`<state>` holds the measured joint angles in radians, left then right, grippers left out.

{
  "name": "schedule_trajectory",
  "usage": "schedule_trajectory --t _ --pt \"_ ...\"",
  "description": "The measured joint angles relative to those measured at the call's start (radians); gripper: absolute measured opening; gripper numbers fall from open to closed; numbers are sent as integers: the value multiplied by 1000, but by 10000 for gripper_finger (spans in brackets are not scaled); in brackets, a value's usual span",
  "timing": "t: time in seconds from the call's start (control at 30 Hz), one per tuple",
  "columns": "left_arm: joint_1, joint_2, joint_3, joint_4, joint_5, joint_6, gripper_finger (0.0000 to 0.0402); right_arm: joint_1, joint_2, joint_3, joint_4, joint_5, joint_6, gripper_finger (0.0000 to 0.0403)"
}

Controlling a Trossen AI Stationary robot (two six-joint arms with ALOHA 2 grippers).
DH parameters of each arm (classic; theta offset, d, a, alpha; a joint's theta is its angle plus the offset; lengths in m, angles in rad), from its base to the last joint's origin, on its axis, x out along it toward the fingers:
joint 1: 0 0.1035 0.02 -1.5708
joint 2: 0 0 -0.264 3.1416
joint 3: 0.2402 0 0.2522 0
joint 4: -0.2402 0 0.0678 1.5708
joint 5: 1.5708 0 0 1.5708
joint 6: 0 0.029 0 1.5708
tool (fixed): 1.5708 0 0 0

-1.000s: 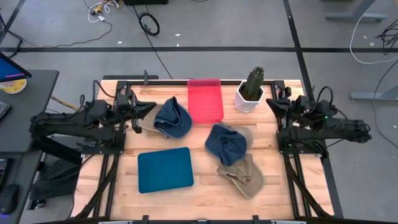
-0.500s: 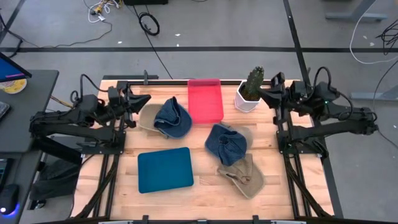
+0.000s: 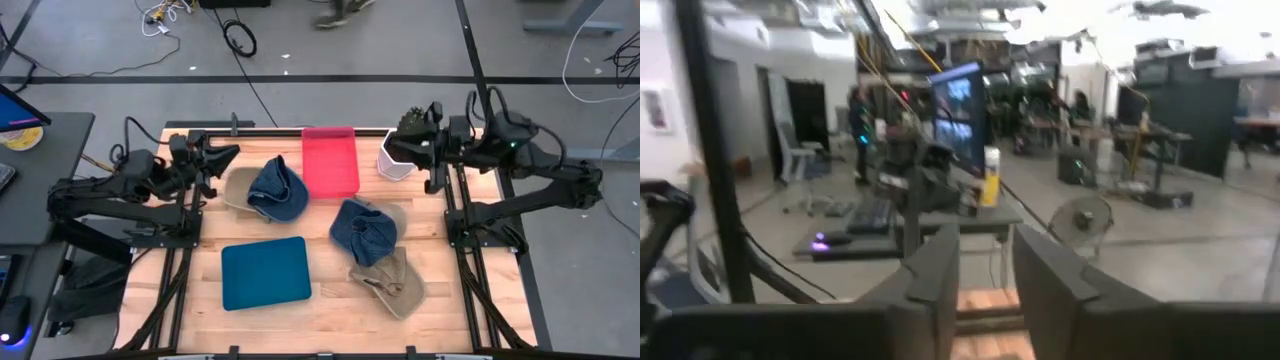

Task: Pick & Place hat
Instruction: Put the top blue cap into the pink bin

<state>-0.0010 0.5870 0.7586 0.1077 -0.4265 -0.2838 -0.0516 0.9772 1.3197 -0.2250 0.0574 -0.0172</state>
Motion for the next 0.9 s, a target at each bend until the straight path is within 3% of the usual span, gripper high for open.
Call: schedule_trajectory --t 0.2,0.47,0.67,0.9 --pt "0 57 173 -226 -63 56 113 -4 76 185 -180 24 9 158" --pt "0 154 358 -505 -104 124 200 -4 83 201 -256 24 62 176" --pt "0 173 376 -526 -234 285 212 -4 84 201 -319 25 66 171" --pt "0 174 377 -517 -269 211 213 -4 84 201 -377 25 88 164"
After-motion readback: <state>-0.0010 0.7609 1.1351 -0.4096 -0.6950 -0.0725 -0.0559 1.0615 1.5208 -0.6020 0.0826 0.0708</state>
